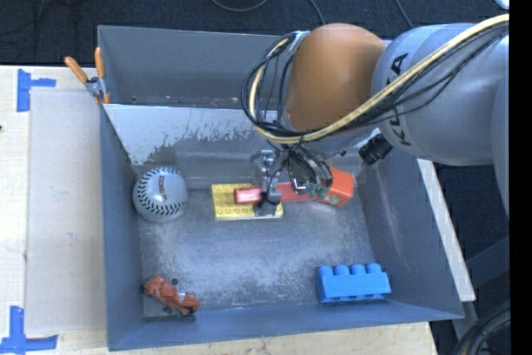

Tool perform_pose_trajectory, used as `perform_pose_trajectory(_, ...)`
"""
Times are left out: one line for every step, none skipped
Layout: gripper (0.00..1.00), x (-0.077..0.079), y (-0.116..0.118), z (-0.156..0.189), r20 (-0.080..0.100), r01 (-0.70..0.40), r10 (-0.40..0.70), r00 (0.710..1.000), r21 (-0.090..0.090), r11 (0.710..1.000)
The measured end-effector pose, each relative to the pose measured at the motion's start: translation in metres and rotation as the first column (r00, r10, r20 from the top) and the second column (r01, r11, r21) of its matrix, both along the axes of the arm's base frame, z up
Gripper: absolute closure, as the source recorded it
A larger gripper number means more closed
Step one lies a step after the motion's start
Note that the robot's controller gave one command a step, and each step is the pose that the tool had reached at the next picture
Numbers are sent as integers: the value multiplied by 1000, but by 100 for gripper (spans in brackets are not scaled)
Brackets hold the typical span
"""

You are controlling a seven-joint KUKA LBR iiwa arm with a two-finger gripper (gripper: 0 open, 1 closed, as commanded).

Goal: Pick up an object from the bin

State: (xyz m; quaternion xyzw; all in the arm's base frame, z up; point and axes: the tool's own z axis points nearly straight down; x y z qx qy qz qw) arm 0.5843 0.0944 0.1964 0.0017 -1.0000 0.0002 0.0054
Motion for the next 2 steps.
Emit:
perform_pose_trajectory(0,2,0,5,7,2,-2,1000,0,1000)
perform_pose_trajectory(100,5,1,119,0,-7,7,1000,0,1000)
